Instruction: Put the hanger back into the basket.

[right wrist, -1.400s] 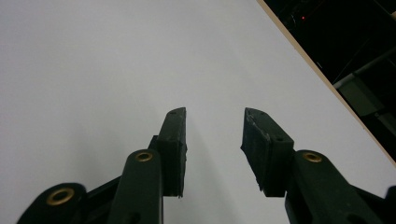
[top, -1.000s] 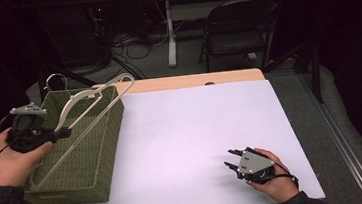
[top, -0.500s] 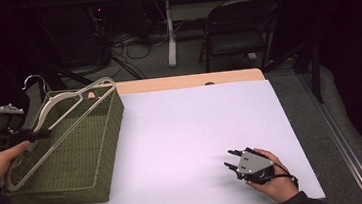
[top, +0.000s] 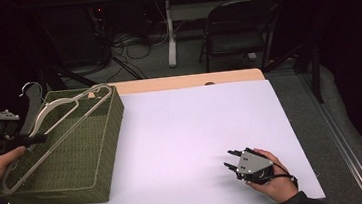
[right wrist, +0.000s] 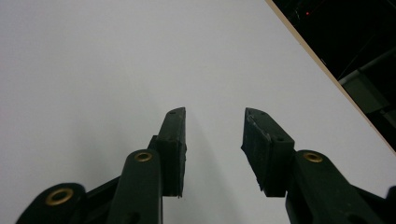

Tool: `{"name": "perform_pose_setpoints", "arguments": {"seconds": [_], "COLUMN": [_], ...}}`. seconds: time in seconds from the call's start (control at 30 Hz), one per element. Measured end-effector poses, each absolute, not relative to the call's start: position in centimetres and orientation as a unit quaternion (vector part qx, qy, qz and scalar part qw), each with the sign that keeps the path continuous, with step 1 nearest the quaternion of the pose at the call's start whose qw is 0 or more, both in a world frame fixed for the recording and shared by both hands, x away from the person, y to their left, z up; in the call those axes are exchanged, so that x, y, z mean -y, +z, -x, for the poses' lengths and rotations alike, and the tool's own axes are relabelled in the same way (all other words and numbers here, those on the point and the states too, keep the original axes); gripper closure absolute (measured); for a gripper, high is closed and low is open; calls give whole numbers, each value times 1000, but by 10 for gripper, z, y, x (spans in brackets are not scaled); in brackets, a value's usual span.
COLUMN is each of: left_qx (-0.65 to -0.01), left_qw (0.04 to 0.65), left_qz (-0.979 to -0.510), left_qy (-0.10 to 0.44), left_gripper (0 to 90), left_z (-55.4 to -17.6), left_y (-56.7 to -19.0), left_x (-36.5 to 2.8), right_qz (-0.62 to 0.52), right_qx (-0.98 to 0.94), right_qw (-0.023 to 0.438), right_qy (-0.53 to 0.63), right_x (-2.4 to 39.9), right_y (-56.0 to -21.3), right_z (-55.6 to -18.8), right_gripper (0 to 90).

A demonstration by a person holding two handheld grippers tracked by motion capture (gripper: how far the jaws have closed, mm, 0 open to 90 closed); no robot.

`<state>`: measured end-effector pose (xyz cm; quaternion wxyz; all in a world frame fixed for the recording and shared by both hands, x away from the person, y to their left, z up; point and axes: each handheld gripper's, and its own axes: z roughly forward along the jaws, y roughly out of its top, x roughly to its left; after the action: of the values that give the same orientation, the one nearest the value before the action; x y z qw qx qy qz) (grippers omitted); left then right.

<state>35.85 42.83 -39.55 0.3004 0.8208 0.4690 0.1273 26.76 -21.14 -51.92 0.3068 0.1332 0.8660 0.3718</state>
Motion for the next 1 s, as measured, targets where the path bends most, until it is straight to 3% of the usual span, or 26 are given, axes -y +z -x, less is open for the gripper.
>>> {"name": "perform_pose_setpoints", "arguments": {"seconds": [0.47, 1.0], "left_qx": [-443, -458], "left_qw": [282, 296], "left_qz": [-842, -831], "left_qy": [125, 109], "left_gripper": [871, 871], "left_z": [-376, -373], "left_y": [-421, -467], "left_x": [-420, -432], "right_qz": [-141, -142], "right_qx": [-868, -868], "right_qw": [301, 300], "right_qy": [369, 370], "right_x": [216, 213], "right_y": [-522, -524], "right_z": [-268, -270], "right_gripper": [595, 595]}}
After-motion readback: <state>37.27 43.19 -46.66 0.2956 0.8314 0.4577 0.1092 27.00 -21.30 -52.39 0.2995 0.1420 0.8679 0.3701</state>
